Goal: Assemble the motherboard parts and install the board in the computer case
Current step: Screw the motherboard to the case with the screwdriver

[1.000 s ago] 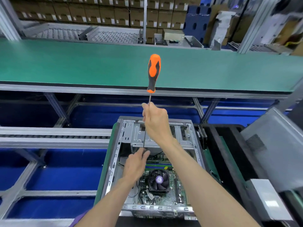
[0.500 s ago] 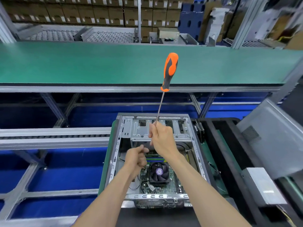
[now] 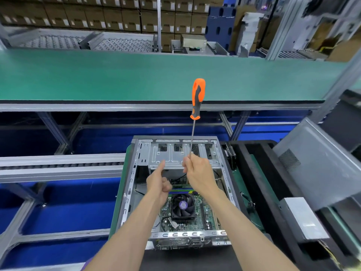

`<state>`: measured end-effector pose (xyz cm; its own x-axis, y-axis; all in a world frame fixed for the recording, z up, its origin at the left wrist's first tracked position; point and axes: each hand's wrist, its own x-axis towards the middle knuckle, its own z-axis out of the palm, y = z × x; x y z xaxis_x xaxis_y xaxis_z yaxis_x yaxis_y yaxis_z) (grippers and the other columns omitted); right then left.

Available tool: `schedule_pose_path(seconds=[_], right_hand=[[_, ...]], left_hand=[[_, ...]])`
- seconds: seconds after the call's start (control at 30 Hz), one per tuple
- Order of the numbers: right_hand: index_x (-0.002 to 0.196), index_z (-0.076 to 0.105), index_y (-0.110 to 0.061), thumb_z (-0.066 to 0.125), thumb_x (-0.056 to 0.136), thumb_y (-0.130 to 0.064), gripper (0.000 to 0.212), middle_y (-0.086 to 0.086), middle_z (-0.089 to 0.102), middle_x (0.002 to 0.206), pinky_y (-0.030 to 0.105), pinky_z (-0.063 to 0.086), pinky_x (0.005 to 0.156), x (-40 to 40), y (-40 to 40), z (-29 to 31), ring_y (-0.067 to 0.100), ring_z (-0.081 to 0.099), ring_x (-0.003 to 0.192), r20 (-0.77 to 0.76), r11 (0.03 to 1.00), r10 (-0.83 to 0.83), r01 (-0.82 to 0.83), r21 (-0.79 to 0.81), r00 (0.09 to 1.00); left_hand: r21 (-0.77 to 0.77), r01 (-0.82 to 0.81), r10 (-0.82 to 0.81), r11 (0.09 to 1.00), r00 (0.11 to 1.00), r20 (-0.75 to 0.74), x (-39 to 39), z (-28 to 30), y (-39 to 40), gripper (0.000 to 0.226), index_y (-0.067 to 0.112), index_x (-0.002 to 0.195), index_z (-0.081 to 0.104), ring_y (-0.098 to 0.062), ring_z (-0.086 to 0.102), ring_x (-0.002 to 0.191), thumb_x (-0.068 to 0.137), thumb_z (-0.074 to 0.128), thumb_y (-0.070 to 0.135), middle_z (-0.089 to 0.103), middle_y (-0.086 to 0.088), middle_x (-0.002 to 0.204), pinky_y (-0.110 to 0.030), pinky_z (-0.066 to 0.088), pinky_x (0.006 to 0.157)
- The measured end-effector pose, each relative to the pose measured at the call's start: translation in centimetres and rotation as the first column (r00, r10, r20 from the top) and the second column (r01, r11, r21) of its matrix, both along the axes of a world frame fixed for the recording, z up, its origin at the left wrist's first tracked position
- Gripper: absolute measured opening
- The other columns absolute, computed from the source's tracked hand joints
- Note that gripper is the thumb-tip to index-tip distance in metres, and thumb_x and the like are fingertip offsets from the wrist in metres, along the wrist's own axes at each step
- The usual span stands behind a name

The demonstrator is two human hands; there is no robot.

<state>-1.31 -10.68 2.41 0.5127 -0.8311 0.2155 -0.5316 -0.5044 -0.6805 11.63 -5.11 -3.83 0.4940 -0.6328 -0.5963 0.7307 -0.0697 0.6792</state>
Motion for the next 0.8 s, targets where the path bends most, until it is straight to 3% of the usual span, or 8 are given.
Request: schedule_pose_path(seconds=[0.07,0.17,0.27,0.37,0.5,0.57,0.7,0.8], right_hand=[[0.087,0.059,-0.017,0.034,0.105,-0.025,0.031,0.0,0.066,0.07,0.042,0.049,0.067,-0.6,-0.4,-0.1,0.023,0.06,0.07,-0.098,0.996,-0.046,0.039,-0.076,0.994],[0.088,0.057,-0.014,0.039,0.104,-0.013,0.024,-0.005,0.063,0.062,0.035,0.042,0.059,-1.5,-1.3,0.0,0.01,0.052,0.057,0.024,0.999,-0.015,0.016,-0.034,1.0],[0.088,0.056,-0.012,0.042,0.102,-0.009,0.021,-0.007,0.046,0.053,0.035,0.027,0.049,-2.4,-2.3,0.1,0.007,0.035,0.046,0.072,1.0,-0.013,0.013,0.002,0.997],[0.078,0.053,-0.013,0.042,0.103,-0.012,0.027,-0.008,0.042,0.054,0.037,0.026,0.053,-2.6,-2.6,0.1,0.009,0.033,0.049,0.093,0.999,-0.043,0.04,0.033,0.995],[0.073,0.057,-0.009,0.044,0.101,-0.009,0.031,-0.005,0.046,0.054,0.034,0.028,0.053,-2.6,-3.2,0.2,0.012,0.036,0.052,0.134,0.991,-0.111,0.099,0.093,0.985],[0.073,0.057,-0.008,0.044,0.101,-0.009,0.031,-0.002,0.046,0.054,0.038,0.029,0.053,-2.8,-3.7,0.2,0.014,0.037,0.052,0.114,0.989,-0.115,0.103,0.106,0.987],[0.075,0.056,-0.002,0.043,0.103,-0.013,0.033,0.017,0.057,0.064,0.047,0.042,0.063,-3.3,-4.7,0.3,0.034,0.051,0.063,0.049,0.99,-0.115,0.11,0.084,0.992],[0.075,0.058,-0.006,0.043,0.102,-0.015,0.032,0.014,0.059,0.065,0.045,0.042,0.062,-3.7,-5.3,0.0,0.027,0.05,0.06,0.031,0.985,-0.142,0.139,0.099,0.989]], left_hand=[[0.0,-0.073,0.073,0.997,0.996,-0.046,0.1,0.2,-1.6,0.021,0.011,0.099,0.064,-0.012,0.013,0.041,0.087,0.076,0.022,0.016,0.005,0.049,-0.024,0.016,0.037],[0.032,-0.078,0.079,0.996,0.996,-0.034,-0.1,-0.1,-3.0,0.023,0.003,0.094,0.063,-0.011,0.014,0.042,0.082,0.08,0.015,0.018,0.004,0.047,-0.025,0.017,0.042],[0.028,-0.083,0.084,0.996,0.996,-0.039,0.0,-0.6,-4.2,0.026,0.0,0.083,0.051,-0.01,0.016,0.04,0.081,0.077,0.001,0.029,0.003,0.051,-0.025,0.017,0.04],[0.009,-0.115,0.115,0.993,0.99,-0.076,0.5,-0.7,-4.7,0.034,0.008,0.081,0.041,-0.008,0.019,0.038,0.082,0.07,-0.01,0.052,-0.005,0.084,-0.021,0.019,0.035],[0.018,-0.066,0.067,0.998,0.995,-0.068,1.1,-1.0,-4.5,0.034,-0.006,0.114,0.049,-0.007,0.021,0.037,0.084,0.065,-0.013,0.058,-0.013,0.116,-0.019,0.02,0.035],[0.007,-0.026,0.027,1.0,0.998,-0.059,1.5,-1.4,-4.8,0.029,-0.011,0.11,0.051,-0.007,0.022,0.036,0.084,0.064,-0.014,0.061,-0.016,0.112,-0.019,0.019,0.034],[0.0,0.117,-0.117,0.993,0.993,-0.021,1.7,-1.6,-6.2,0.017,-0.008,0.09,0.054,-0.007,0.022,0.036,0.081,0.067,-0.012,0.055,-0.006,0.067,-0.019,0.019,0.033],[0.019,0.295,-0.295,0.955,0.955,0.035,1.5,-0.7,-8.1,0.016,-0.002,0.082,0.054,-0.006,0.022,0.038,0.082,0.068,-0.011,0.059,-0.004,0.066,-0.018,0.019,0.032]])
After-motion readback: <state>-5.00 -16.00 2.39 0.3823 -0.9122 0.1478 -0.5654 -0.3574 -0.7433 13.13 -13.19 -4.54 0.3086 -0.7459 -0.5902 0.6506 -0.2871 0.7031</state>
